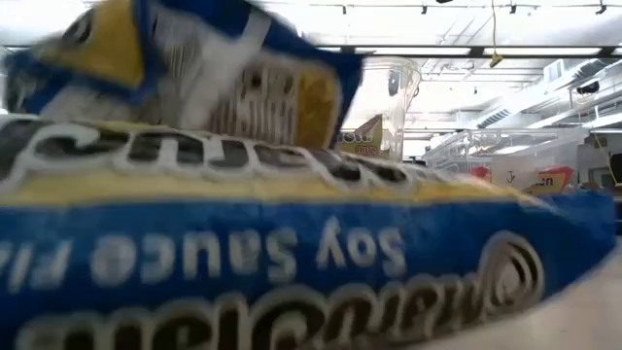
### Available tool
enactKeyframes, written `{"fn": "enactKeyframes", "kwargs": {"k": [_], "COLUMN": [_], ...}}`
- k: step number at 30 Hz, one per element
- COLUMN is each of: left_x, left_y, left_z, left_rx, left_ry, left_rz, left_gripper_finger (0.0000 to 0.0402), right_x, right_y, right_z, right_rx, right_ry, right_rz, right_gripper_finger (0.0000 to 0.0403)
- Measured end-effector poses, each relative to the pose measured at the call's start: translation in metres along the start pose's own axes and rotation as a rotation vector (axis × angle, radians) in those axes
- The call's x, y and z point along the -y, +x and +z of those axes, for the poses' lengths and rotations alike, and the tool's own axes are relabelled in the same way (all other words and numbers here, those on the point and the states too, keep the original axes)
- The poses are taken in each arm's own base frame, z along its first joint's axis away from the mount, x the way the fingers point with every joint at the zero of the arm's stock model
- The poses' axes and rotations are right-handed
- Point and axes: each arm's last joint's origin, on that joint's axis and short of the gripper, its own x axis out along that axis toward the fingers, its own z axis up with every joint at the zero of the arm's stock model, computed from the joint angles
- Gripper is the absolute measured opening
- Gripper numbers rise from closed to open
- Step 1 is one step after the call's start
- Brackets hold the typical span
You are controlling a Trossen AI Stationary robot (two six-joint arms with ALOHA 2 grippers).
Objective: Sort Maruchan noodles
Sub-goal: Put the blue noodle pack into the bottom transparent container
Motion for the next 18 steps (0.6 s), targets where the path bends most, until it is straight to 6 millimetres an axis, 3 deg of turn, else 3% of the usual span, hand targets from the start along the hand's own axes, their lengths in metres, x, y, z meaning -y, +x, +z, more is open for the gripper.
{"fn": "enactKeyframes", "kwargs": {"k": [8, 18], "left_x": [-0.027, -0.021], "left_y": [0.010, 0.009], "left_z": [0.002, -0.004], "left_rx": [-0.106, -0.180], "left_ry": [-0.973, -1.598], "left_rz": [-0.071, -0.008], "left_gripper_finger": [0.0200, 0.0199], "right_x": [-0.003, -0.020], "right_y": [-0.001, -0.008], "right_z": [-0.003, -0.018], "right_rx": [-0.025, -0.156], "right_ry": [-0.009, 0.017], "right_rz": [0.016, 0.051], "right_gripper_finger": [0.0276, 0.0276]}}
